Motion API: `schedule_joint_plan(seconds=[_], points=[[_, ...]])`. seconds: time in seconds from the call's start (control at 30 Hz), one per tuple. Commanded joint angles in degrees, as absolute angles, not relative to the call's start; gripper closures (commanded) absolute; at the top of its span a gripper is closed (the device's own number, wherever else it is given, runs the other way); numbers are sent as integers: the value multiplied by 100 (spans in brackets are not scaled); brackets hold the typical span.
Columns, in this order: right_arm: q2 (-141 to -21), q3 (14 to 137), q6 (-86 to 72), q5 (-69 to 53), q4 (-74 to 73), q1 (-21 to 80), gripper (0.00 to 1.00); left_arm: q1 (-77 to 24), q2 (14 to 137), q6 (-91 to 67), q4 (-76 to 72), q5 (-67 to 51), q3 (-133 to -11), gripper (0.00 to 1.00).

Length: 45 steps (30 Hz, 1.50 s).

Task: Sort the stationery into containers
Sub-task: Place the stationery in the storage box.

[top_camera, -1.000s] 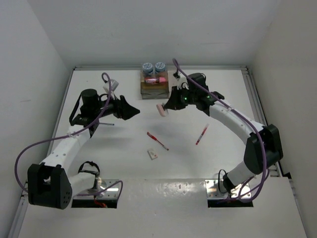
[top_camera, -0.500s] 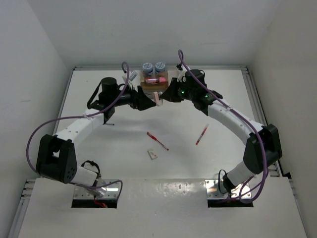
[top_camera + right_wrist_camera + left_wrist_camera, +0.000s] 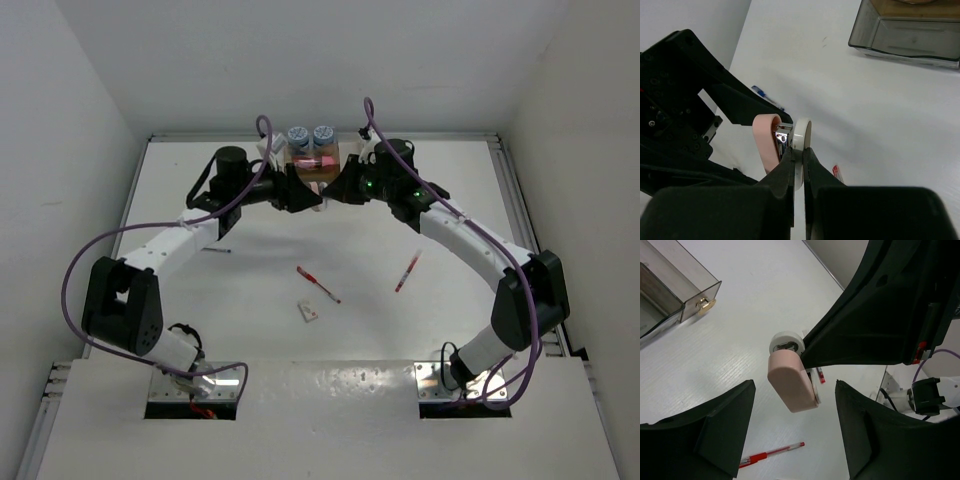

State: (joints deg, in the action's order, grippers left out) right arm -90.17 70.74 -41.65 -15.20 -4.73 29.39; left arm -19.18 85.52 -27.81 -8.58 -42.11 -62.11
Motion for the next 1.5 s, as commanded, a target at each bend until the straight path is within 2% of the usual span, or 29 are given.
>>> schedule_joint_plan(seconds=[0.0, 0.2, 0.3, 0.37, 0.5, 0.57, 0.77, 0.97, 1.0, 1.03, 1.07, 1.17, 1.33, 1.47], points=[[-9035, 7207, -4254, -1608, -114, 2953, 100, -2039, 8578, -2716, -976, -4166, -6451, 30], [-9000, 7163, -4236, -1617, -97, 2944, 100, -2030, 8587, -2724, -1011, -4245, -6469, 48], [-9000, 7146, -4245, -1626, -105, 2953, 100, -2030, 8604, -2830, -1151, -4333, -6451, 53], [-9000, 7137, -4245, -1626, -97, 2953, 100, -2021, 8604, -2900, -1230, -4351, -6442, 53], [-8974, 7119, -4280, -1643, -88, 2918, 100, -1995, 8613, -2979, -1283, -4351, -6434, 40], [-8982, 7102, -4272, -1635, -79, 2918, 100, -1995, 8622, -3014, -1292, -4351, -6460, 39], [-8974, 7058, -4280, -1644, -53, 2918, 100, -1899, 8692, -3137, -1353, -4386, -6469, 51], [-9000, 7058, -4237, -1731, -44, 2909, 100, -1776, 8763, -3208, -1415, -4421, -6468, 73], [-9017, 7075, -4219, -1775, -70, 2900, 93, -1758, 8806, -3165, -1380, -4421, -6504, 76], [-9009, 7058, -4210, -1775, -79, 2883, 80, -1758, 8824, -2947, -1319, -4403, -6547, 79], [-8983, 7040, -4184, -1793, -97, 2857, 56, -1732, 8876, -2744, -936, -4290, -6765, 84], [-8913, 7023, -4105, -1758, -298, 2533, 34, -1661, 9122, -1717, -13, -3895, -7432, 89], [-8710, 6821, -3815, -1880, -518, 1961, 33, -1539, 10193, 416, 2244, -3533, -9363, 90], [-8491, 6566, -3569, -1977, -712, 1487, 34, -1476, 11187, 1431, 3365, -3490, -10729, 87]])
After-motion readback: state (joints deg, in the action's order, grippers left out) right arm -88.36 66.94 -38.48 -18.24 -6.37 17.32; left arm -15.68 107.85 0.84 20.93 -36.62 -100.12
